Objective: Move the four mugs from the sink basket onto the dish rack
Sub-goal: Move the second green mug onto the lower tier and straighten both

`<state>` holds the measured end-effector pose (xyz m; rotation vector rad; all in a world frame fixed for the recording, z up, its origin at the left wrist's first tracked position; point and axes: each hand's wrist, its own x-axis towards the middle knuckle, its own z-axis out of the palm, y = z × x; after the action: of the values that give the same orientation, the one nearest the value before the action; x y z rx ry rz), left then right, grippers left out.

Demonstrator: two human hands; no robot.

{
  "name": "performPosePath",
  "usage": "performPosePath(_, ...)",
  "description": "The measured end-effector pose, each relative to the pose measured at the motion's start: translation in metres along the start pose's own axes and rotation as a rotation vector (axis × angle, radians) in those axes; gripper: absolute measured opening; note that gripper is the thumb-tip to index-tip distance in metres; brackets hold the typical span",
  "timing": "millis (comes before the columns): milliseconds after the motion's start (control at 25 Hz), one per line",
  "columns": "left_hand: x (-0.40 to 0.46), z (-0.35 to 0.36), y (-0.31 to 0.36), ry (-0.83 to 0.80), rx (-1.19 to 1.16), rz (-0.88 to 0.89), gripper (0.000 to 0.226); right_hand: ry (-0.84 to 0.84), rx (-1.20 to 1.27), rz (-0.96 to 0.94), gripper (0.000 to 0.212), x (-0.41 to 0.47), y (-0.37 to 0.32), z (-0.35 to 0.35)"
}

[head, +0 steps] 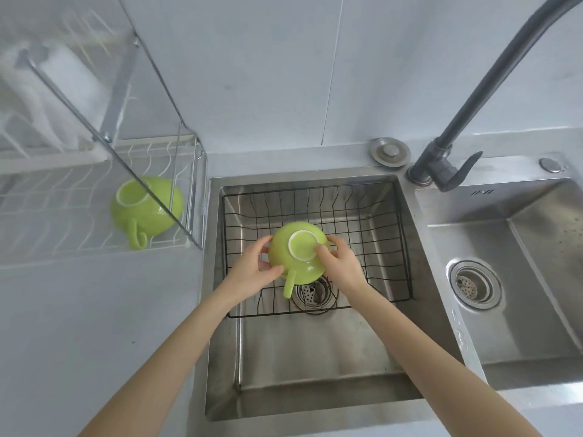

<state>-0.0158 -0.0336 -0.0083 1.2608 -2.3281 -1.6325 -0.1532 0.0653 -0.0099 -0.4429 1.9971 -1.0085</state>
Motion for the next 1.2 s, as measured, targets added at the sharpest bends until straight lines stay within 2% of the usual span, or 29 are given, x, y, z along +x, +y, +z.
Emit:
performPosePath(120, -0.027, -0.006, 0.000, 0.043, 0.025, 0.068, 0.072, 0.018, -0.034, -0.086, 0.045, -0.029, -0.011, 0.005)
performPosePath(280, -0.063, -0.021, -0.010, 0.117, -0.016, 0.138, 0.075, 0.034, -0.069, -0.139, 0.048, -0.065, -0.019, 0.026)
performPosePath(600, -0.116, -0.057, -0.053, 0.151, 0.069, 0.222, 0.089, -0.033, -0.322, -0.204, 0.096, -0.122, -0.036, 0.091)
performPosePath(680, -0.127, -0.071, -0.066, 0.179, 0.065, 0.217, 0.089, -0.034, -0.353, -0.226, 0.103, -0.131, -0.041, 0.111)
performPosePath(1200, -0.162, -0.191, -0.130, 0.299, 0.055, 0.256, 0.085, 0.013, -0.323, -0.389, 0.098, -0.147, -0.092, 0.241)
